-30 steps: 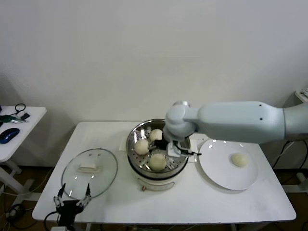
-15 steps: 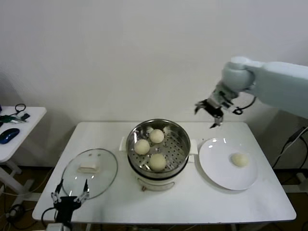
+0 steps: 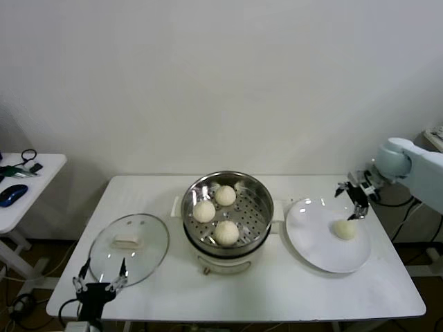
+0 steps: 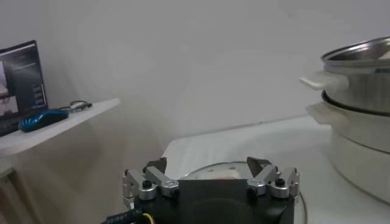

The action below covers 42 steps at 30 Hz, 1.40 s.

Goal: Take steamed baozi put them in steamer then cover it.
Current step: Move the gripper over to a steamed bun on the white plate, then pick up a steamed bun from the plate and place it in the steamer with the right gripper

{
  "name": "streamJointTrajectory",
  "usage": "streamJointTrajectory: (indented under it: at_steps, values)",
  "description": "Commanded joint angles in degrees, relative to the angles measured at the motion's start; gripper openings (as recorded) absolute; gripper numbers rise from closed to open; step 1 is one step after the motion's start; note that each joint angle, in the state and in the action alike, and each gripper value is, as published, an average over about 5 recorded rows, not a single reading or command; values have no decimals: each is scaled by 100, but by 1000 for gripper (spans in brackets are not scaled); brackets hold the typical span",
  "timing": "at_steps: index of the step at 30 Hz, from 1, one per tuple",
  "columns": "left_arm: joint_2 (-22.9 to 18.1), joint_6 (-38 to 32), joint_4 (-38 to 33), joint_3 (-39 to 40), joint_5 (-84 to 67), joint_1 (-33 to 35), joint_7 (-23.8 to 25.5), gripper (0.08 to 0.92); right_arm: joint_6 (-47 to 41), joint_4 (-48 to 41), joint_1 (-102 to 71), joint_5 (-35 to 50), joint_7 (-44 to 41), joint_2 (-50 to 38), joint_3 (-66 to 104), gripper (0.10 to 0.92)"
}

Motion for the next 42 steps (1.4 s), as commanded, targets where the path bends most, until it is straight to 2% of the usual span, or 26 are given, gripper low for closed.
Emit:
streamJointTrajectory:
  at_steps: [1, 12, 20, 30, 37, 42]
  values:
    - [-6, -10, 16, 5, 7, 26, 6, 823, -103, -1003, -1591, -653, 101, 113, 1180, 823]
    - [-27, -38, 28, 18, 59, 116, -7, 823, -14, -1526, -1662, -769, 215, 693, 1293, 823]
    - [-40, -61, 43, 16, 62, 147, -25, 823, -45, -1560, -1791, -883, 241, 726, 1377, 808]
    - [-44, -45, 23, 12, 77, 110, -34, 823, -29, -1524, -1706, -770, 312, 752, 1500, 694]
    - [-48, -65, -11, 11, 83, 139, -40, 823, -116, -1009, -1035, -410, 250, 497, 934, 670]
    - [-53, -65, -45, 13, 87, 163, -44, 823, -579, 174, 1183, 896, 278, 325, -1148, 662]
